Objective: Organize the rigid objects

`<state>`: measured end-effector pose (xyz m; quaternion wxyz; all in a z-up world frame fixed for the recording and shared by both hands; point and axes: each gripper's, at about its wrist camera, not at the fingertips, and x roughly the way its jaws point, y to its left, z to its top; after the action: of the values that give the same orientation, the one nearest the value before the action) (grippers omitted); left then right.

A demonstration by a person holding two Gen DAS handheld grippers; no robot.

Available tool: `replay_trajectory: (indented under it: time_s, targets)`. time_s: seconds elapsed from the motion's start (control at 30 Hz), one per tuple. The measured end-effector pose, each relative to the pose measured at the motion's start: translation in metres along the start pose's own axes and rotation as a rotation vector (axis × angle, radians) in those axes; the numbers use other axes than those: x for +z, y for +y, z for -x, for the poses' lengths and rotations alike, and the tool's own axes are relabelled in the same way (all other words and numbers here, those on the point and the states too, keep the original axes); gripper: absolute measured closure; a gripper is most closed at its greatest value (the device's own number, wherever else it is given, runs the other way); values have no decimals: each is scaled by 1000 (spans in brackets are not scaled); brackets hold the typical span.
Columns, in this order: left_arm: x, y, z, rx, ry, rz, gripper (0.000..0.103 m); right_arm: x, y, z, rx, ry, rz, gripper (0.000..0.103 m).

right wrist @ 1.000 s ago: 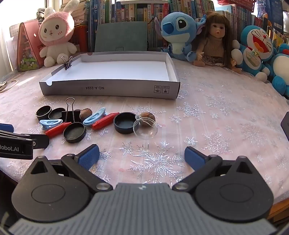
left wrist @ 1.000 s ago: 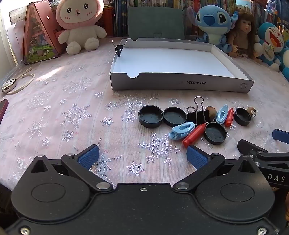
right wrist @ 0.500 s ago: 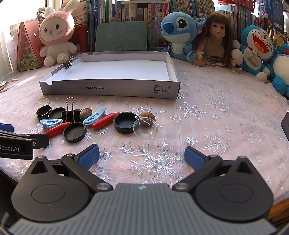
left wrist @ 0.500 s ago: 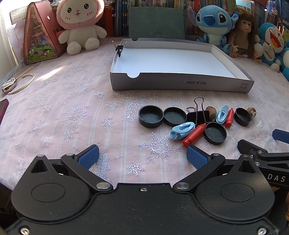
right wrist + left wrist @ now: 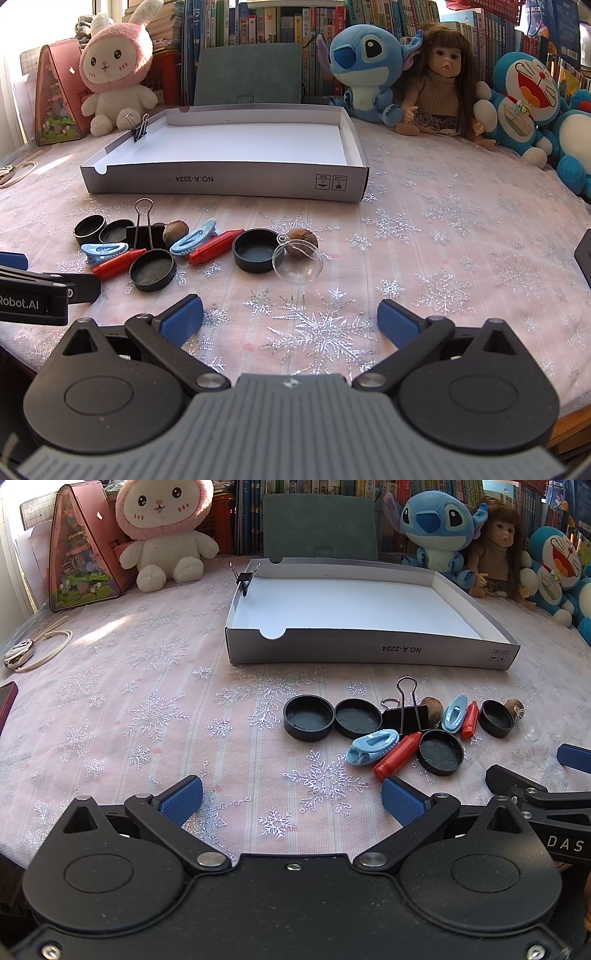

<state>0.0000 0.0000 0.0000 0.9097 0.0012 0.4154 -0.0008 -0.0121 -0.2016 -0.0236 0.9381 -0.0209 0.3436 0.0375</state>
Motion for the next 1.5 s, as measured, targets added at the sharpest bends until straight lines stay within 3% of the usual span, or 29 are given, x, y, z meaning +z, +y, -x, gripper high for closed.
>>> replay_trajectory:
  time_s: [1.27, 1.5]
  targets:
    - [0, 0, 0, 0, -1, 0, 0, -1, 0, 0, 2, -8, 2, 0]
    - [-3, 10, -2, -8, -67, -5, 0, -6, -7, 2, 22, -58, 6, 0]
